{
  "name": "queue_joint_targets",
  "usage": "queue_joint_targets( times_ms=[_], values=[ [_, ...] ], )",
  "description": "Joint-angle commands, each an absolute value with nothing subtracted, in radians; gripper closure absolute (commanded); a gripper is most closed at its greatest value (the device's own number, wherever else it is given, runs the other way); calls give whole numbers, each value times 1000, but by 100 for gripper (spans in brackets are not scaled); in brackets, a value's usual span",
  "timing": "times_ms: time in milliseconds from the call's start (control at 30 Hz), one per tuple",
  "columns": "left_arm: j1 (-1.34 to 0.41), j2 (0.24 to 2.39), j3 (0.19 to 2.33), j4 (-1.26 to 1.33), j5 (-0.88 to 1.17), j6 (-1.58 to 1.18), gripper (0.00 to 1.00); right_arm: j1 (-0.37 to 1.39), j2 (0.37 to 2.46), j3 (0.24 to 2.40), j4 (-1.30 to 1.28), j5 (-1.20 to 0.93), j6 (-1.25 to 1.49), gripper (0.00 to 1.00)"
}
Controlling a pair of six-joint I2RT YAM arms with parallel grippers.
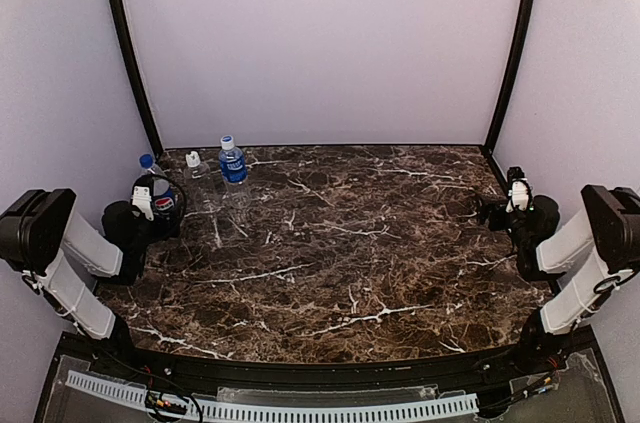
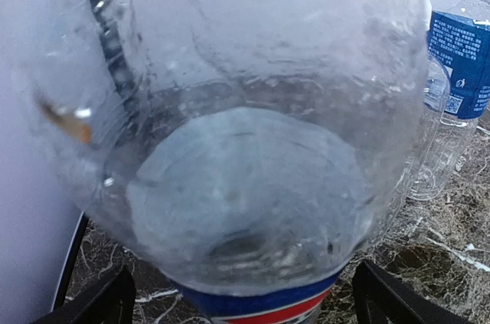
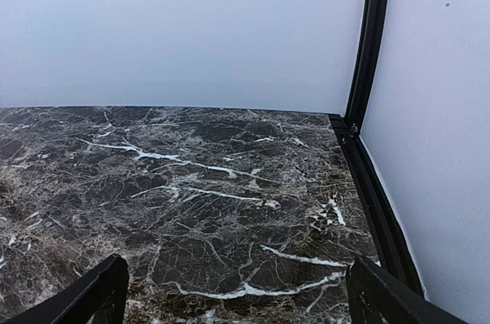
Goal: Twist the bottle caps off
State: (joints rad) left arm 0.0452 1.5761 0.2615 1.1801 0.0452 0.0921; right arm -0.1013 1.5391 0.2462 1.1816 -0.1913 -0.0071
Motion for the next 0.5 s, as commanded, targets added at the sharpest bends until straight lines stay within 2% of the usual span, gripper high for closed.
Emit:
queue_joint_targets(
  times_ms=[0, 233, 467],
  values=[
    [39, 1577, 276, 1175, 44, 83, 0, -109, 1545, 254, 1228, -204, -14, 1],
    [40, 1577, 280, 1170, 86, 98, 0, -110, 1312, 364, 861, -180, 11, 1],
    [47, 1523, 283, 1122, 36, 69, 0, -112, 1098, 373, 833, -289, 180, 1]
  ],
)
